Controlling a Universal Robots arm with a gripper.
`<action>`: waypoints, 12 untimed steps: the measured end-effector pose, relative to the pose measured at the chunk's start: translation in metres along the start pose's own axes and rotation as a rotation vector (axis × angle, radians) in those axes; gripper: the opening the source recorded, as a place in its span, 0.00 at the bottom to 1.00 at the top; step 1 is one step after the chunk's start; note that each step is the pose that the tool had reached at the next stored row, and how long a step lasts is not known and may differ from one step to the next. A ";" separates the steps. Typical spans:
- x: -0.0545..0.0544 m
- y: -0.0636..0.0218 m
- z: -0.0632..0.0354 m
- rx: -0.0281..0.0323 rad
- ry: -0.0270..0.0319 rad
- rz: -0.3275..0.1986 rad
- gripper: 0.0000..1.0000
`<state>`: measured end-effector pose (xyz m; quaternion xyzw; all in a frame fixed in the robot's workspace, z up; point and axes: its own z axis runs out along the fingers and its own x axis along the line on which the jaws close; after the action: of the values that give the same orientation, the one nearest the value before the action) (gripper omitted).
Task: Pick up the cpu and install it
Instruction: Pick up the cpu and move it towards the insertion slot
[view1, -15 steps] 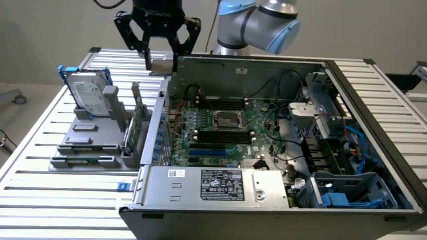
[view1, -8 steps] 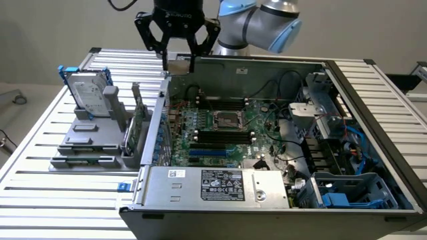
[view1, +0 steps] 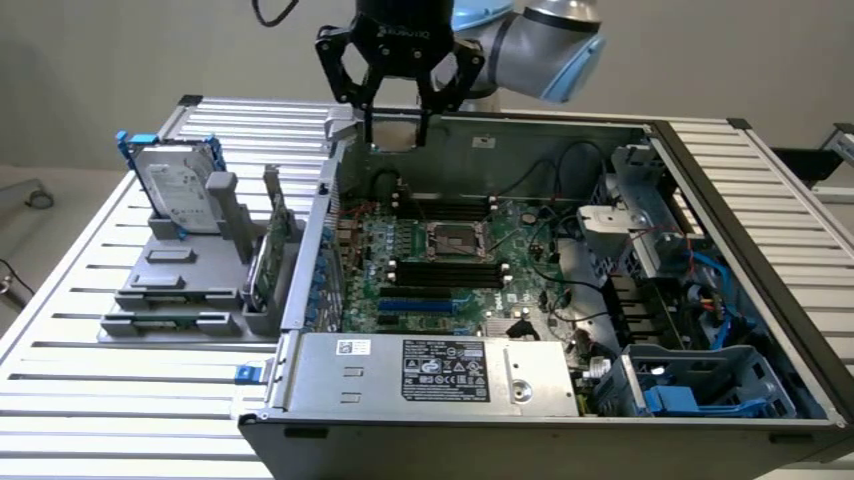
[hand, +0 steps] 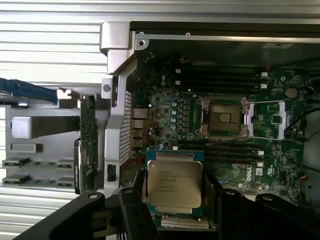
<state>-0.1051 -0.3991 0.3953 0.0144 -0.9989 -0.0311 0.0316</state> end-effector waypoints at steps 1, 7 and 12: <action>-0.005 -0.0002 0.0001 0.0001 0.0001 0.000 0.55; -0.032 0.0015 0.0076 0.0013 0.0001 0.000 0.55; -0.056 0.0071 0.0157 0.0019 0.0001 0.000 0.55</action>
<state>-0.0505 -0.3893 0.3767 0.0144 -0.9989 -0.0301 0.0316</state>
